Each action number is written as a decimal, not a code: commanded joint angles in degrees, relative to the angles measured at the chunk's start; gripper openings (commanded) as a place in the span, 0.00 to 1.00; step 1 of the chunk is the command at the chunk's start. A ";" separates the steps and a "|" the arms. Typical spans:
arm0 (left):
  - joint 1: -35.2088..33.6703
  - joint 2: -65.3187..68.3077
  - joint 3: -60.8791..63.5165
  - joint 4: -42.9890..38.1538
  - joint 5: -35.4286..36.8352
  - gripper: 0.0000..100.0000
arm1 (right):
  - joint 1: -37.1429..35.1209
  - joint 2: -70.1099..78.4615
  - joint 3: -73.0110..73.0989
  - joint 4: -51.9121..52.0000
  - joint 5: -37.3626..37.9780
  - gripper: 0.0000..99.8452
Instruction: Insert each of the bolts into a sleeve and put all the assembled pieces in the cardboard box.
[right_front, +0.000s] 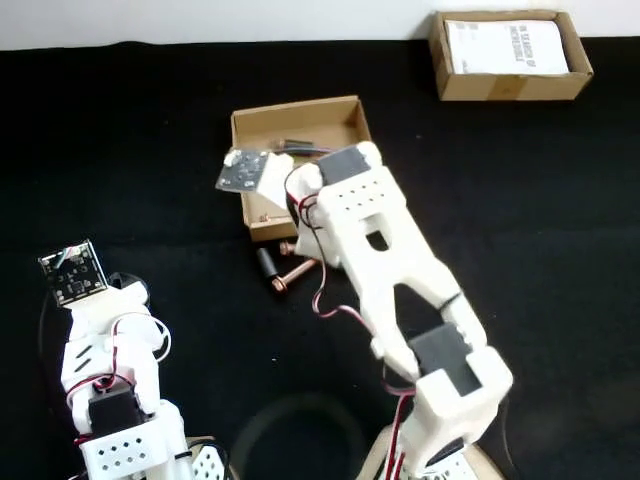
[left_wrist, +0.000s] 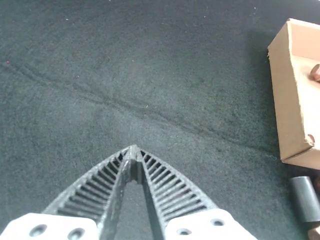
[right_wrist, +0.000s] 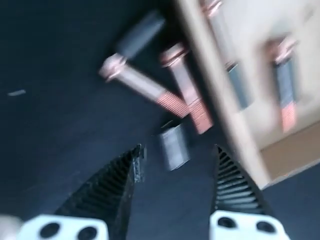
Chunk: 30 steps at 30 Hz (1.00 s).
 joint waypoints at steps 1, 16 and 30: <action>-0.75 -0.48 0.92 0.18 -0.09 0.01 | -0.92 -5.49 -2.59 7.87 -5.27 0.19; -0.75 -0.48 0.92 0.18 -0.09 0.01 | 5.32 1.89 12.26 -14.81 -5.01 0.19; -0.75 -0.48 0.92 0.18 -0.09 0.01 | 9.89 16.04 11.65 -21.32 -4.92 0.19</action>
